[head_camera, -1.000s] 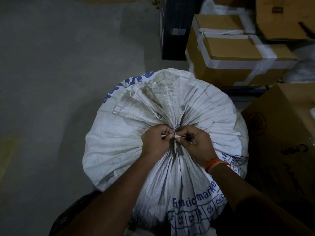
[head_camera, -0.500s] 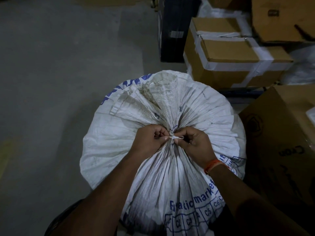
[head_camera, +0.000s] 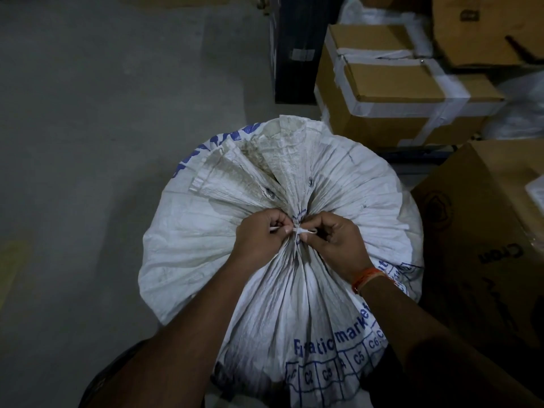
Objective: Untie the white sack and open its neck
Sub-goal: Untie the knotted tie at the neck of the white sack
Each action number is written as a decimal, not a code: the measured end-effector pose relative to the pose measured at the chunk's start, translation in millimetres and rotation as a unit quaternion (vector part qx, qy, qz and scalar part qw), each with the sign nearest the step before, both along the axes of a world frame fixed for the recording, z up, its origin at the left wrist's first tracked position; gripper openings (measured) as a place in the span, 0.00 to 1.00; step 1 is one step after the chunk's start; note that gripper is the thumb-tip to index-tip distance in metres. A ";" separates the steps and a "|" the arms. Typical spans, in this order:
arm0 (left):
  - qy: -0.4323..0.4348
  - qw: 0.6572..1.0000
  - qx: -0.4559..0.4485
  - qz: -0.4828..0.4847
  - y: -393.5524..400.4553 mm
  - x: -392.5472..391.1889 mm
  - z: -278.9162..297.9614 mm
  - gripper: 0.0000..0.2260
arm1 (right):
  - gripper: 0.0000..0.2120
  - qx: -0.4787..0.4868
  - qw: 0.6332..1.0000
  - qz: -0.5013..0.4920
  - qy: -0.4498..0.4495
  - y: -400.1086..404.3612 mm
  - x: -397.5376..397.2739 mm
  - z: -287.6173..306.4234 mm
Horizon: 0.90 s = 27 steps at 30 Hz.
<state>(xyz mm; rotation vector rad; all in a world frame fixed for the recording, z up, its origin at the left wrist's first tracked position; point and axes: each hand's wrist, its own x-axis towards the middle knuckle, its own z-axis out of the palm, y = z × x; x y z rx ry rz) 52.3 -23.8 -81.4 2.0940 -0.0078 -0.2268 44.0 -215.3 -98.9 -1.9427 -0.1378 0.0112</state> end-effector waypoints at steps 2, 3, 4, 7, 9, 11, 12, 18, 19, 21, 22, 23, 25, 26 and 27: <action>0.003 1.000 0.000 0.004 -1.1 -0.5 -0.8 0.04 | 0.06 0.000 1.000 0.002 0.000 -0.1 -0.2 -0.2; 0.002 1.000 0.004 0.008 -1.4 -0.8 -1.4 0.03 | 0.06 0.005 1.000 0.002 0.004 -0.2 -0.5 -0.3; 0.000 1.000 0.011 0.012 -1.8 -0.9 -2.1 0.02 | 0.05 0.012 1.000 0.003 0.009 -0.3 -0.6 -0.5; 0.004 1.000 0.023 0.020 -2.9 -0.7 -3.4 0.03 | 0.05 0.021 1.000 0.004 0.011 -1.0 -0.8 -1.8; 0.006 0.999 0.026 0.024 -4.2 0.1 -3.1 0.03 | 0.06 0.016 1.000 0.006 0.006 -1.2 -0.5 -2.3; 0.006 0.999 0.032 0.025 -4.6 0.1 -3.1 0.03 | 0.06 0.014 1.000 0.008 0.006 -1.0 -0.5 -1.3; 0.006 0.999 0.035 0.025 -4.6 0.0 -3.1 0.03 | 0.05 0.015 1.000 0.008 0.007 -0.9 -0.4 -0.9; 0.010 0.998 0.050 0.032 -6.2 -0.2 -3.3 0.03 | 0.07 0.019 1.000 0.005 0.000 0.9 -1.1 -1.0; 0.011 0.998 0.053 0.034 -6.7 -0.4 -2.5 0.03 | 0.08 0.019 1.000 0.002 -0.001 1.3 -1.5 -0.9; 0.015 0.998 0.056 0.036 -8.2 -1.4 0.1 0.03 | 0.09 0.018 1.000 -0.001 -0.003 2.7 -2.0 -0.6; 0.019 0.998 0.055 0.037 -9.3 -2.2 1.4 0.04 | 0.09 0.016 1.000 -0.001 -0.003 3.1 -2.3 -0.6; 0.021 0.998 0.052 0.040 -10.9 -3.1 3.1 0.05 | 0.08 0.014 1.000 -0.001 -0.003 3.4 -2.6 -0.7; 0.020 0.998 0.047 0.048 -13.7 -4.2 5.0 0.07 | 0.07 0.005 1.000 0.000 -0.005 3.4 -2.1 -1.5; 0.020 0.998 0.044 0.049 -14.5 -4.5 4.8 0.07 | 0.06 0.003 1.000 0.000 -0.005 2.7 -1.6 -1.9; 0.018 0.998 0.042 0.046 -14.8 -4.3 4.8 0.07 | 0.06 0.004 1.000 0.001 -0.004 1.9 -0.9 -1.8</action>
